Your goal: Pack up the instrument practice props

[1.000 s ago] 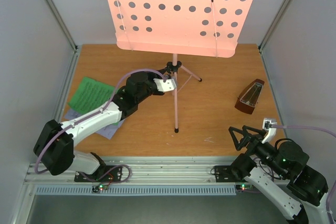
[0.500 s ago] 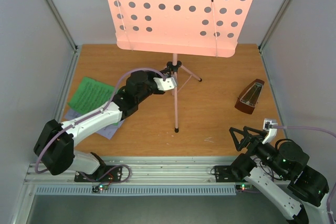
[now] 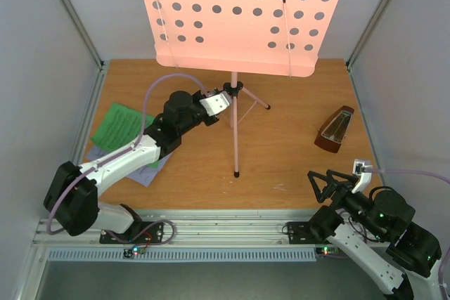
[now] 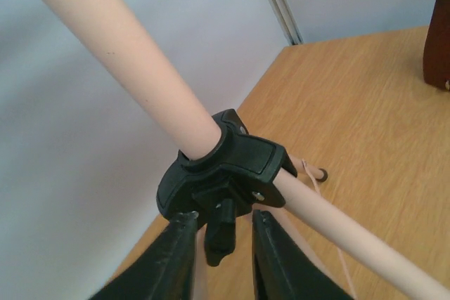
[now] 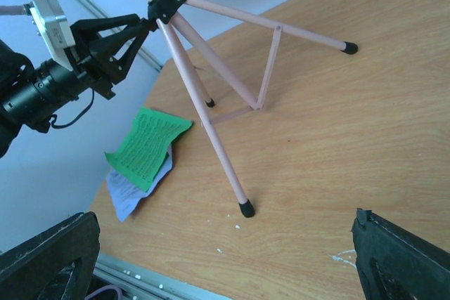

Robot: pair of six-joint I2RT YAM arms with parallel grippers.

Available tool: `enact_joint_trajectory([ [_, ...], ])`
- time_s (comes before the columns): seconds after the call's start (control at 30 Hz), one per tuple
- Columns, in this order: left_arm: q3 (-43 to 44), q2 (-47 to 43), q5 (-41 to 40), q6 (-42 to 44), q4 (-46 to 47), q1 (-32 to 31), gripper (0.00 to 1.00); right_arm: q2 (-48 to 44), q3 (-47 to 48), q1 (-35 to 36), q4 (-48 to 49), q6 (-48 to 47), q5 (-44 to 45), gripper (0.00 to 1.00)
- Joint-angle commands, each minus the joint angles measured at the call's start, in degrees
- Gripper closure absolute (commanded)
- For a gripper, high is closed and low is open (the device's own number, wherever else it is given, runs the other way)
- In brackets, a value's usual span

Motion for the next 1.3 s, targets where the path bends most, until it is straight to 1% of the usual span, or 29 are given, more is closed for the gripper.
enact_joint_trajectory([
  [0.0, -0.7, -2.2, 3.9, -8.1, 2.2, 0.9, 0.65, -0.5, 0.2, -0.1, 0.6, -0.3, -0.3, 0.02],
  [0.07, -1.9, -3.6, 4.1, -10.9, 3.8, 0.9, 0.48, 0.1, -0.2, -0.1, 2.3, -0.9, -1.0, 0.02],
  [0.1, -2.6, -4.3, 4.1, -11.9, 4.7, 0.9, 0.43, 0.7, -0.3, -0.1, 3.1, -1.4, -1.3, 0.02],
  [0.2, -4.6, -7.0, 2.9, -16.9, 7.5, 1.0, 0.31, 3.1, -0.6, -0.1, 6.3, -3.2, -3.2, 0.02],
  [0.27, -5.7, -9.0, 2.7, -21.9, 7.9, 0.9, 0.28, 5.0, -1.1, -0.1, 8.9, -4.1, -4.0, 0.01],
  [0.33, -6.7, -11.0, 2.6, -27.3, 7.4, 0.9, 0.27, 7.0, -2.1, -0.1, 11.9, -4.6, -4.6, 0.02],
  [0.43, -8.8, -12.9, 3.2, -39.2, 7.0, 0.7, 0.30, 9.5, -4.4, -0.1, 18.0, -5.4, -5.0, 0.02],
  [0.53, -13.1, -13.7, 3.8, -50.1, 10.2, 0.2, 0.35, 12.1, -6.9, -0.1, 26.7, -7.5, -6.1, 0.04],
  [0.6, -14.5, -13.5, 3.3, -54.4, 11.1, -0.5, 0.36, 14.0, -8.7, -0.1, 32.3, -9.3, -6.6, 0.04],
  [0.77, -14.6, -10.7, 2.3, -58.4, 9.2, -2.3, 0.38, 21.1, -9.7, -0.1, 40.9, -11.9, -6.1, 0.06],
  [0.93, -13.7, -5.8, 3.3, -61.4, 11.9, -2.9, 0.40, 31.3, -8.5, -0.6, 45.1, -11.3, -7.5, 0.10],
  [0.97, -13.3, -4.8, 3.4, -61.8, 12.2, -3.0, 0.40, 33.2, -8.3, -1.2, 45.6, -10.8, -9.0, 0.10],
  [1.1, -11.5, -1.1, 3.0, -63.4, 14.2, -3.6, 0.41, 37.3, -8.8, -6.2, 48.5, -7.9, -14.4, 0.12],
  [1.2, -10.6, 1.6, 3.0, -64.5, 16.4, -4.2, 0.42, 37.9, -9.7, -10.7, 49.6, -6.0, -18.0, 0.13],
  [1.27, -10.0, 3.9, 3.8, -65.2, 18.1, -4.5, 0.42, 37.9, -10.2, -12.7, 49.3, -5.9, -18.8, 0.12],
])
